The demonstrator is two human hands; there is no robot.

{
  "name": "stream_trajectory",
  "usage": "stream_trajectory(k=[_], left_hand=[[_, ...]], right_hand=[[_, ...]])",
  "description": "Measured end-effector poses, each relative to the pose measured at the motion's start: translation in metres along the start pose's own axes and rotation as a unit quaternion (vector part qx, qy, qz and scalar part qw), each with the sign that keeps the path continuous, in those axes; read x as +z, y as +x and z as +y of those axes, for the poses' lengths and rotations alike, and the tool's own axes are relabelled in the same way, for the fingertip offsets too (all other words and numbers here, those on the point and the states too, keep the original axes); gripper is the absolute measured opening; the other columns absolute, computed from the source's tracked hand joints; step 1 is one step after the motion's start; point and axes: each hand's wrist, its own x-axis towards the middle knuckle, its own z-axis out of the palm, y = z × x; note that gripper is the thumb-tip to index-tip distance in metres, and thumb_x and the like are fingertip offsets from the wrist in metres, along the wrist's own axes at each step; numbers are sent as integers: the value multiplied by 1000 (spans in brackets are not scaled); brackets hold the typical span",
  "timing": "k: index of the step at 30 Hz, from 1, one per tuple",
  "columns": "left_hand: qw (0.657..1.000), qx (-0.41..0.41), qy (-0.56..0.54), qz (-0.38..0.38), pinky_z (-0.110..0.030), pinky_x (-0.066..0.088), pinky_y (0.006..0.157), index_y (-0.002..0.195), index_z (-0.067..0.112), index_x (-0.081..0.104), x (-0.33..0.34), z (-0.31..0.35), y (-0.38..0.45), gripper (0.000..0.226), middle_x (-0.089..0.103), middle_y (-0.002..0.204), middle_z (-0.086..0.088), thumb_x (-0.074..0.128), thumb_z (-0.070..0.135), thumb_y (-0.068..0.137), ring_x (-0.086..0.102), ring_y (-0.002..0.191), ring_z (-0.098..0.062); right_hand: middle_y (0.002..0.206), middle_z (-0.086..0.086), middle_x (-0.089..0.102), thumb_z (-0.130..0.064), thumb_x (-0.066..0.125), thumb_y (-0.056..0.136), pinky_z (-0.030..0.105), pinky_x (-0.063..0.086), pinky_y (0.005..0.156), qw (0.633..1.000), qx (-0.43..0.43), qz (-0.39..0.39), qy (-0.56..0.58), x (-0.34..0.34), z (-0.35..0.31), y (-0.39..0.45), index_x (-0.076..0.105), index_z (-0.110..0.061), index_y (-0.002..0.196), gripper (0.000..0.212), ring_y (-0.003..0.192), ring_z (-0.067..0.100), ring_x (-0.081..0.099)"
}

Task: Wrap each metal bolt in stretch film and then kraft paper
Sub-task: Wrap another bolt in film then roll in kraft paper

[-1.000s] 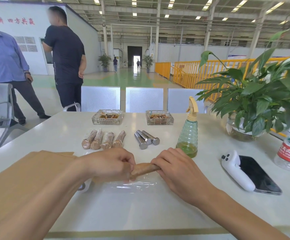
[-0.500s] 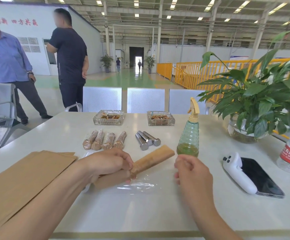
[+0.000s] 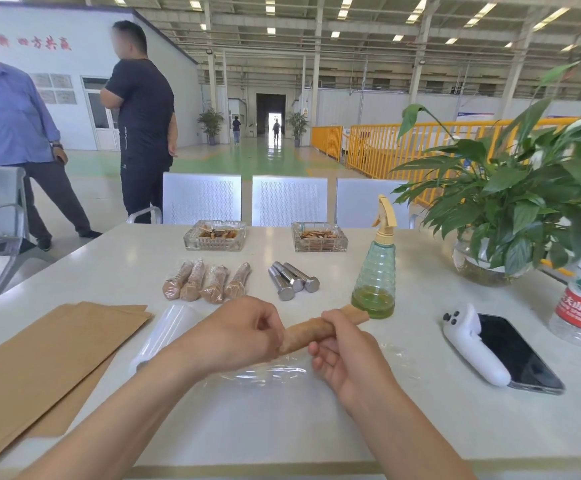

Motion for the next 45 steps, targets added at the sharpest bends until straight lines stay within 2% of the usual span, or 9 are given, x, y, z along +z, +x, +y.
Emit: stream_trajectory(k=[4, 9, 20, 24, 29, 33, 36, 39, 45], left_hand=[[996, 34, 76, 42, -18, 39, 57, 79, 24, 70, 5, 2, -5, 15, 63, 67, 13, 61, 24, 91, 57, 64, -4], [981, 62, 154, 97, -33, 50, 65, 79, 28, 59, 15, 4, -11, 14, 62, 74, 6, 56, 29, 93, 61, 77, -17], [985, 70, 134, 89, -32, 48, 65, 79, 27, 58, 17, 4, -9, 16, 62, 75, 7, 55, 29, 94, 59, 77, -13], [986, 65, 132, 83, -29, 44, 61, 80, 26, 60, 13, 5, -8, 15, 62, 75, 9, 55, 28, 94, 60, 77, -13], [992, 58, 101, 47, -25, 39, 58, 77, 26, 62, 7, 5, -5, 17, 61, 69, 11, 58, 25, 93, 56, 69, -10], [999, 35, 5, 10, -25, 43, 65, 79, 21, 67, 4, 1, -3, 15, 66, 70, 9, 61, 18, 92, 57, 68, -8], [998, 19, -53, -16, -24, 43, 64, 82, 19, 69, 2, -4, -3, 14, 69, 70, 7, 60, 14, 93, 58, 64, -5], [996, 19, -76, -36, -26, 43, 66, 85, 17, 69, 5, -8, -3, 10, 70, 70, 6, 61, 18, 90, 58, 65, -7], [996, 33, -83, -21, -30, 43, 71, 85, 20, 69, 4, -8, -2, 11, 69, 74, 6, 61, 27, 84, 57, 70, -10]], right_hand=[[90, 13, 79, -24, 56, 96, 22, 43, 43, 1000, 13, 10, 6, 3, 0, 5, 71, -1, 104, 28, 45, 13, 54], [88, 11, 80, -24, 48, 97, 18, 36, 39, 1000, 21, 1, 18, 2, -5, 12, 67, -2, 107, 31, 40, 10, 41], [82, 10, 79, -16, 42, 101, 22, 39, 44, 995, -68, 16, -69, -3, -2, 15, 68, -6, 105, 28, 38, 13, 41], [58, 12, 67, -27, 42, 103, 28, 45, 51, 927, -207, 70, -305, -11, 2, 14, 71, -19, 97, 31, 45, 14, 59], [77, 10, 65, -36, 34, 109, 46, 53, 76, 808, -342, 73, -475, -20, -1, 16, 57, -16, 90, 37, 79, 31, 63], [94, -4, 69, -56, 35, 103, 43, 53, 87, 776, -366, -11, -513, -27, -3, 14, 57, -36, 123, 36, 93, 21, 64], [81, -27, 65, -77, 28, 92, 20, 46, 77, 802, -336, -77, -487, -32, -7, 10, 62, -46, 116, 51, 83, -2, 60], [65, -35, 62, -64, 23, 105, 8, 40, 63, 869, -278, -85, -400, -32, -9, 8, 74, -49, 105, 53, 66, -7, 62], [58, 9, 56, -41, 37, 109, 19, 39, 48, 915, -191, -121, -334, -30, -16, 13, 79, -34, 104, 43, 43, 9, 51]])
